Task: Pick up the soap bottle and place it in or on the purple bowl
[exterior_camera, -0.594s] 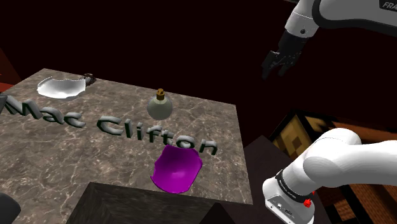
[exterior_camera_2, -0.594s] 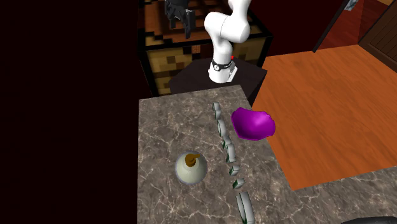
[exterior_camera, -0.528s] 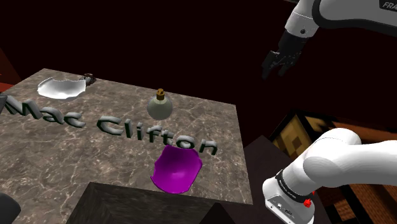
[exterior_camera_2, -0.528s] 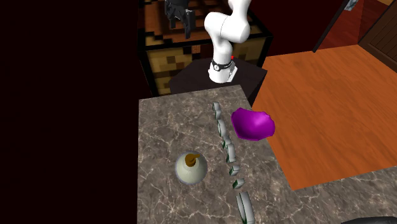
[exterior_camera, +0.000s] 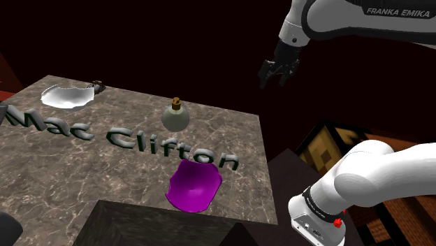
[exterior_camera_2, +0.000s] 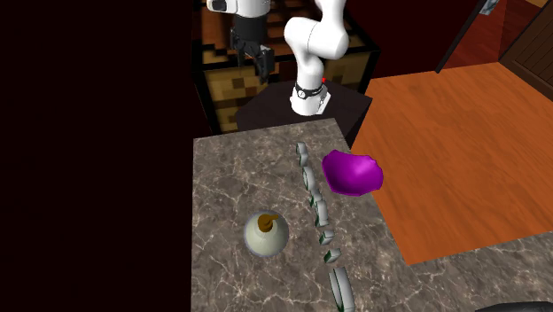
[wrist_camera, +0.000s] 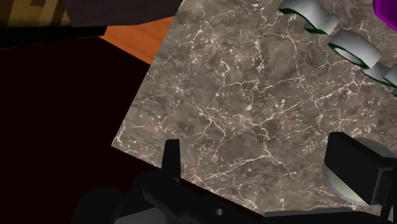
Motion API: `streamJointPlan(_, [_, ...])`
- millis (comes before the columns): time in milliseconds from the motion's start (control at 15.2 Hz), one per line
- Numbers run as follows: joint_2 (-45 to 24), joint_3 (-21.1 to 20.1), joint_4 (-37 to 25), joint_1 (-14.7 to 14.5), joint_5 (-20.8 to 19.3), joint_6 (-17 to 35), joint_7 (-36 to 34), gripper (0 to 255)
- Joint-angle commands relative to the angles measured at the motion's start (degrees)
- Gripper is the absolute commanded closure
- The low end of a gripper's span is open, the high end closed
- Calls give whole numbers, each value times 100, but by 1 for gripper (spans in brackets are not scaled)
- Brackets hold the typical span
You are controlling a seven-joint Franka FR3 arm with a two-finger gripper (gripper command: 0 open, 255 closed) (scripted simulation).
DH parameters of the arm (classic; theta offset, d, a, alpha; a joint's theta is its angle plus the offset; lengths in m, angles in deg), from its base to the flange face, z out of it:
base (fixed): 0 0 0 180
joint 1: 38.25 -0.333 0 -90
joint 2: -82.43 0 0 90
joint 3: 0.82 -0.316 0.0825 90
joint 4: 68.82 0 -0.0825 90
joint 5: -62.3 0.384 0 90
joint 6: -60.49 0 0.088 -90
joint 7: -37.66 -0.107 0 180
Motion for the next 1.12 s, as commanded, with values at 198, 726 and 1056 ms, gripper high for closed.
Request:
streamJointPlan(198, [-882, -341, -324, -135, 142, 537, -443, 0])
streamJointPlan(726, [-2478, -806, -1252, -295, 106, 1163, -1134, 0])
streamJointPlan(1056, [-3532, -1017, -2065, -424, -73, 1363, -1574, 0])
